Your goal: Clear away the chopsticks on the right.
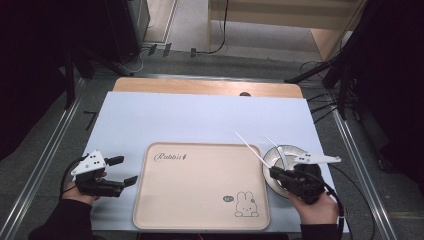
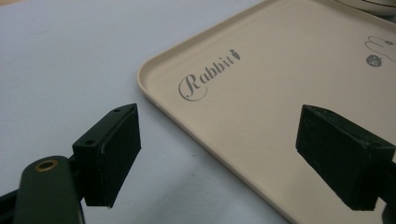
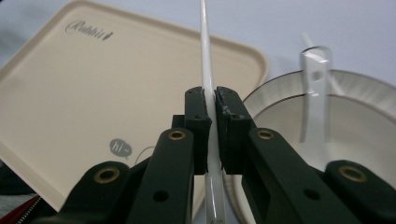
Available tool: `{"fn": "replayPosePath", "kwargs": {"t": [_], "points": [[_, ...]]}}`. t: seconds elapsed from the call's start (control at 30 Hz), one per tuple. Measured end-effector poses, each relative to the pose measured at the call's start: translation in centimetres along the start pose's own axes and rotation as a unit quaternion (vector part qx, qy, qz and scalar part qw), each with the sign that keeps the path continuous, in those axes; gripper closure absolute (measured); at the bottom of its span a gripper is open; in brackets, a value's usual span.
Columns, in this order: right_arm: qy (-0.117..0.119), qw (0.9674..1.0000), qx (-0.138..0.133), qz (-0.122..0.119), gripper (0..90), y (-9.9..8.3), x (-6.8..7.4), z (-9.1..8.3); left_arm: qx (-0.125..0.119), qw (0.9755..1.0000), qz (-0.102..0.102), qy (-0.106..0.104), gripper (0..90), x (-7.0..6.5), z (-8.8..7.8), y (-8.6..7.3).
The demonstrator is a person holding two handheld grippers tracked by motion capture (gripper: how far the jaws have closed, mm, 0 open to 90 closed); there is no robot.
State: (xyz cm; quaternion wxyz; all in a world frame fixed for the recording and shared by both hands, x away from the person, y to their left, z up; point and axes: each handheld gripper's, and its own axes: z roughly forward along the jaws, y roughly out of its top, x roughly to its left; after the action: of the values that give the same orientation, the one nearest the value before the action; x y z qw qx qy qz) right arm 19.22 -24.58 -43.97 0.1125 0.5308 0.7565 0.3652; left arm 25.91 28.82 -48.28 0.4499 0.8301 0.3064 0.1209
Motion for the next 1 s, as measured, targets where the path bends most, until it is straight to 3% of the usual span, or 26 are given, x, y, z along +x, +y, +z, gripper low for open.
{"fn": "replayPosePath", "kwargs": {"t": [0.23,0.27,0.4,0.5,0.67,0.77,0.83,1.0], "points": [[0.002,0.9998,0.019,0.001,84.5,-1.4,1.7,2.4,0.001,1.0000,0.003,0.000,14.6,0.0,0.0,0.0],[0.010,0.9996,0.025,0.009,84.5,-1.7,2.1,2.9,0.000,1.0000,0.002,0.000,14.6,0.0,0.0,0.0],[0.011,0.9985,0.054,-0.003,84.5,-2.6,3.0,5.0,0.000,1.0000,0.005,-0.003,14.6,-0.1,0.0,0.0],[0.007,0.9980,0.062,-0.011,84.4,-3.1,3.5,5.9,0.001,1.0000,0.005,-0.002,14.6,-0.1,0.0,0.0],[0.022,0.9970,0.074,-0.013,83.8,-4.1,3.7,7.8,0.000,1.0000,0.006,-0.002,14.6,-0.1,0.1,0.1],[0.017,0.9962,0.082,-0.026,83.7,-4.3,3.7,8.6,0.001,1.0000,0.007,-0.002,14.6,-0.1,0.1,0.1],[0.019,0.9967,0.071,-0.033,83.4,-4.5,3.5,8.8,0.001,1.0000,0.007,-0.003,14.6,-0.1,0.1,0.1],[0.024,0.9968,0.069,-0.033,71.8,-4.5,3.5,8.8,0.000,1.0000,0.007,-0.004,14.7,-0.1,0.0,0.0]]}}
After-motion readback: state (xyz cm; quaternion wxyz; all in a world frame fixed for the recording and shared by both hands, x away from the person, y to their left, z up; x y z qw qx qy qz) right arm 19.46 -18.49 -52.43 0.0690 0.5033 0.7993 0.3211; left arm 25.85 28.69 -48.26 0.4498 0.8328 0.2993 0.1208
